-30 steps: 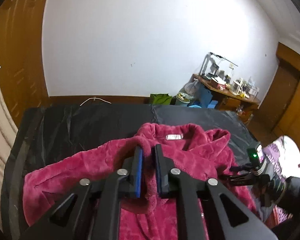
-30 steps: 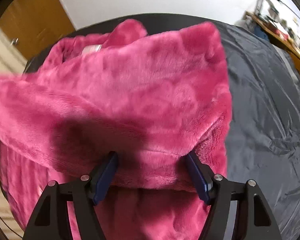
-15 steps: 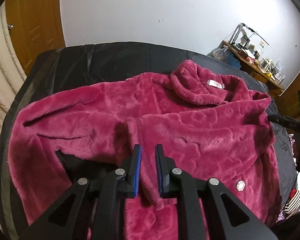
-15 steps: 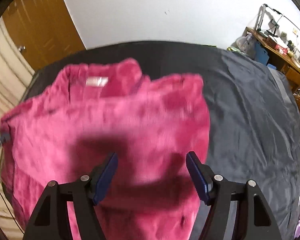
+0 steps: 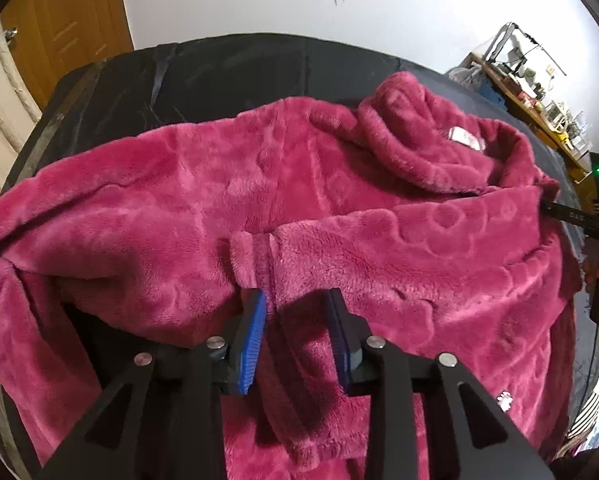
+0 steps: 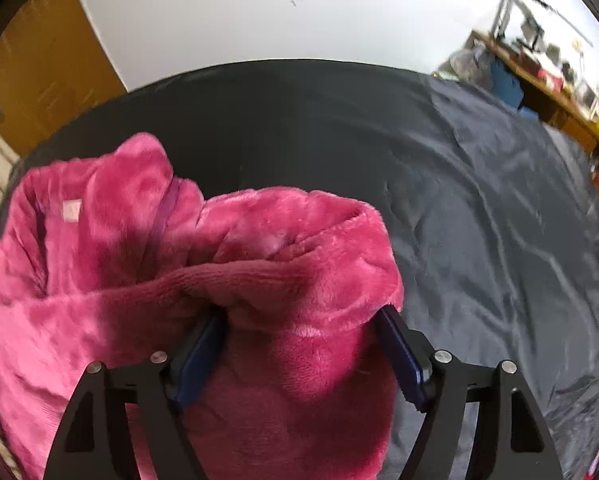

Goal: Fold clothes

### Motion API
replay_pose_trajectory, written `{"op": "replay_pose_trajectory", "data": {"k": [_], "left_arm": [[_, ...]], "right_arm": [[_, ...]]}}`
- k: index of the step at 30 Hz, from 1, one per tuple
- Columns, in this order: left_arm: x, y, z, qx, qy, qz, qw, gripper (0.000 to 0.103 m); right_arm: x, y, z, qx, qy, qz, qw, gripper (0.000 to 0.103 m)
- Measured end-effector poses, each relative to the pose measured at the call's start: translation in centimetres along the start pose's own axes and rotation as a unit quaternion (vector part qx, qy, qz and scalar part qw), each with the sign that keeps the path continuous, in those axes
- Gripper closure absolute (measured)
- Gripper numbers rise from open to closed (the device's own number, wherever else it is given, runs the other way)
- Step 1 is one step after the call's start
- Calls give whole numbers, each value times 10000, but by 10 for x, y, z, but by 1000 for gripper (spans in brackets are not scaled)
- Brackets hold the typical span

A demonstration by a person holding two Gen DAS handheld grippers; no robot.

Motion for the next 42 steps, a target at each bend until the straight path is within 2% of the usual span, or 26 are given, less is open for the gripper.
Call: {"op": "replay_pose_trajectory", "data": {"k": [5,8,10,12,15,16,18,21,23,27,29,32,34,37,42], "left_arm": [[-3,-4,0,-79,-45,-38,10000,66],[-1,-4,-2,-72,-79,-25,9999,64],[3,-3,-2,-82,-137,-29,9999,62],[5,-3,-3,-137,-158,-57,9998,59],[6,-2,-2,-193,-228,-81,9995,57],[6,-1,-1,-221,-285,-75,9993,54],[5,2,3,-326,-442,-17,9985,48],[-9,7,6,-564,-474,-36,9973,48],[-25,13,4,-630,-487,-161,9967,48],[-55,39,-3,-710,-434,-278,9961,48],[-64,56,-5,-774,-449,-250,9957,47],[-78,89,1,-942,-583,-200,9936,47],[-91,112,13,-1141,-745,-184,9905,47],[-110,145,36,-1452,-968,-169,9845,46],[-139,190,110,-2114,-1389,-280,9671,46]], "right_arm": [[-32,3,7,-158,227,-229,9994,26],[-67,15,29,-433,-125,-522,9976,26],[-76,34,51,-655,-451,-447,9958,26],[-72,57,65,-861,-571,-239,9944,26],[-49,90,71,-1057,-452,208,9932,25],[-46,97,72,-1128,-405,170,9926,23],[-46,98,72,-1176,-355,37,9924,23],[-48,94,70,-1040,-306,141,9940,23],[-64,93,73,-1003,-400,5,9942,23],[-94,100,84,-967,-719,-236,9924,23],[-93,114,92,-1051,-933,-112,9900,23],[-81,145,111,-1407,-989,195,9849,23],[-71,159,115,-1545,-990,331,9825,23],[-68,168,118,-1911,-757,81,9786,21],[-65,164,115,-1746,-697,104,9821,20]]}}
Point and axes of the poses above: each gripper's, at about its wrist camera, not at the fingertips, and x roughly the way its jaws point, z to its left, y to its underside, the point moved 6 cm from there along x, roughly the way its jaws point, and after that the axes turned 3 degrees about -z, right-handed, at the moved point
